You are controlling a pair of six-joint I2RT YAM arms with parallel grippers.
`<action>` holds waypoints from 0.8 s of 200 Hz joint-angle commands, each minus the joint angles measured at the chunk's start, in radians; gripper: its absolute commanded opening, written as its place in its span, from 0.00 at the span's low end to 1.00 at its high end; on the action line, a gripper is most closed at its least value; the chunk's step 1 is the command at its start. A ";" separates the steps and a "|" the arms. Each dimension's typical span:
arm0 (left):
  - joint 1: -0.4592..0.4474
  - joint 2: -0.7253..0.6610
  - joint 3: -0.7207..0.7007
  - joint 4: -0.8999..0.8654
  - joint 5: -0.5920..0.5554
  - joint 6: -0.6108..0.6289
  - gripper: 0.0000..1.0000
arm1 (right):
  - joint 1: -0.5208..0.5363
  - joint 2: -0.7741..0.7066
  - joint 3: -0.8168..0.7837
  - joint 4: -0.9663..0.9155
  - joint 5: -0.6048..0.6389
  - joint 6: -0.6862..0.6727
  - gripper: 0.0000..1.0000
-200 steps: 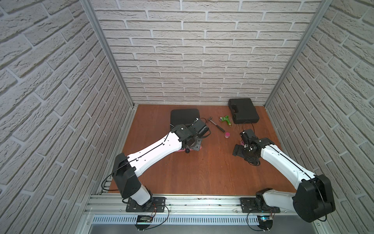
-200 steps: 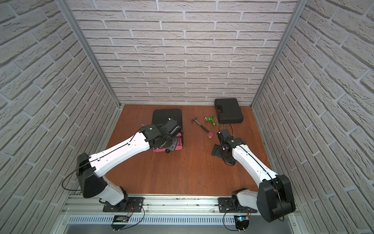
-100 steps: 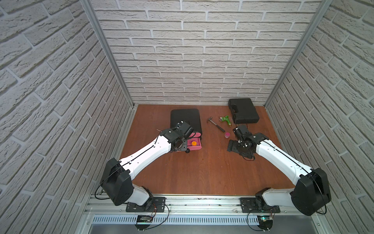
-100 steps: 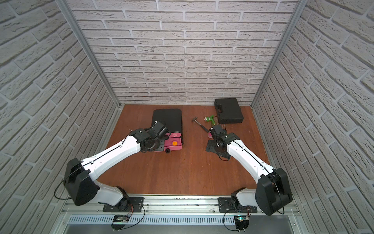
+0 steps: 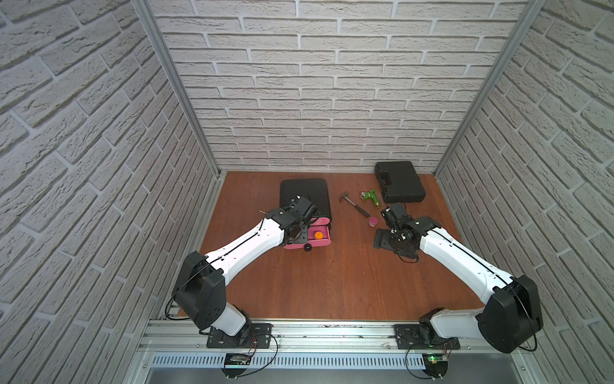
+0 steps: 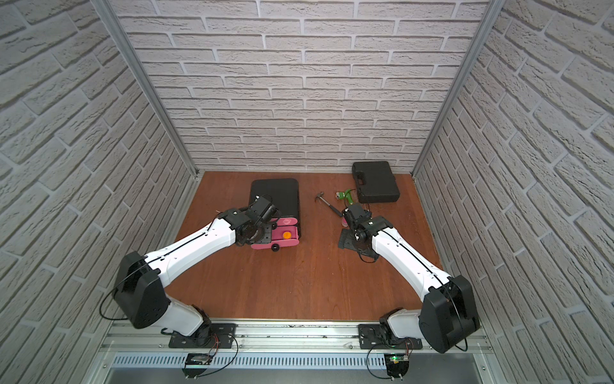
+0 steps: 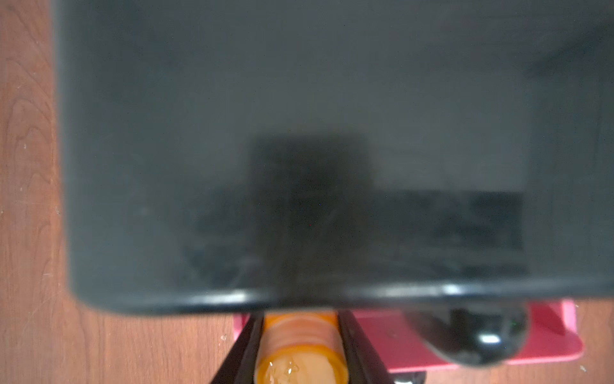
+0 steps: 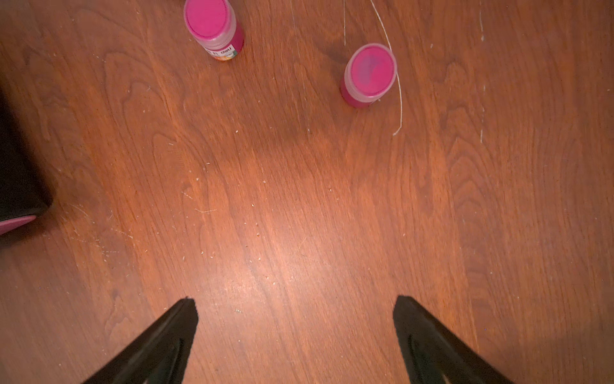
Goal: Put the paint cans in the drawer according to color
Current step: Place the paint can in the drawer.
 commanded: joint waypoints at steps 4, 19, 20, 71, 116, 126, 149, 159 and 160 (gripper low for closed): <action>0.009 0.022 0.000 0.034 0.005 0.007 0.40 | 0.017 -0.005 0.029 -0.010 0.029 -0.016 0.97; 0.016 0.028 -0.003 0.040 0.011 0.008 0.41 | 0.027 -0.001 0.040 -0.012 0.034 -0.021 0.97; 0.016 0.027 -0.002 0.040 0.012 0.008 0.41 | 0.028 0.000 0.040 -0.012 0.034 -0.021 0.97; 0.024 0.020 0.006 0.025 0.018 0.007 0.50 | 0.087 0.027 0.095 -0.004 0.055 -0.058 0.97; 0.038 -0.058 0.060 -0.030 0.042 0.009 0.46 | 0.176 0.053 0.127 0.095 -0.035 -0.153 0.96; 0.051 -0.087 0.088 -0.038 0.059 0.011 0.44 | 0.201 0.056 0.124 0.136 -0.087 -0.185 0.95; 0.101 -0.144 0.140 -0.035 0.130 0.005 0.34 | 0.258 0.062 0.089 0.241 -0.232 -0.264 0.94; 0.127 -0.159 0.157 -0.028 0.166 -0.004 0.31 | 0.279 0.067 0.072 0.278 -0.268 -0.286 0.92; 0.130 -0.160 0.159 -0.028 0.168 -0.005 0.30 | 0.281 0.066 0.069 0.282 -0.269 -0.288 0.92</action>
